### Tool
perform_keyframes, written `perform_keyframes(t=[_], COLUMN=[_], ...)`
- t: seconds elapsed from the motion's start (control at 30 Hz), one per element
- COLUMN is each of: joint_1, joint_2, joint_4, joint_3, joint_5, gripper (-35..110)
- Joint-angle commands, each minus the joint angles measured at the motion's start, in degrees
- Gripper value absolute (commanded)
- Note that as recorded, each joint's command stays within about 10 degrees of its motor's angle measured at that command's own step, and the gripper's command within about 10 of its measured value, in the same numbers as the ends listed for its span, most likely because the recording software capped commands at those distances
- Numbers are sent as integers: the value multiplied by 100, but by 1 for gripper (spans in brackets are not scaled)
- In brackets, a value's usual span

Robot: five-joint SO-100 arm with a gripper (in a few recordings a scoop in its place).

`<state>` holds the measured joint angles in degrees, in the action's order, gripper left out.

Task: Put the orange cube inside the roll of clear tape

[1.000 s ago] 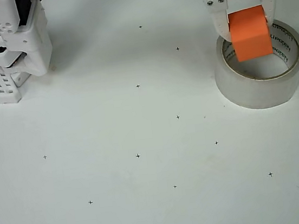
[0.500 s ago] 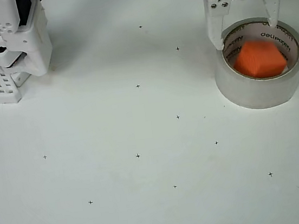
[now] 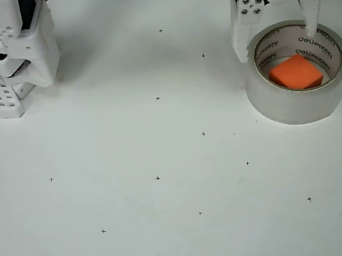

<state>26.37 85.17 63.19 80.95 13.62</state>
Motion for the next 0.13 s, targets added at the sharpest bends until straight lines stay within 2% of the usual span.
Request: perform_keyframes(t=[0.0,0.1], joint_1=[-53,-114], joint_2=[835,1037], joint_4=[-35,-35], joint_3=[-281,-141], joint_5=[105,105], gripper=[43,43])
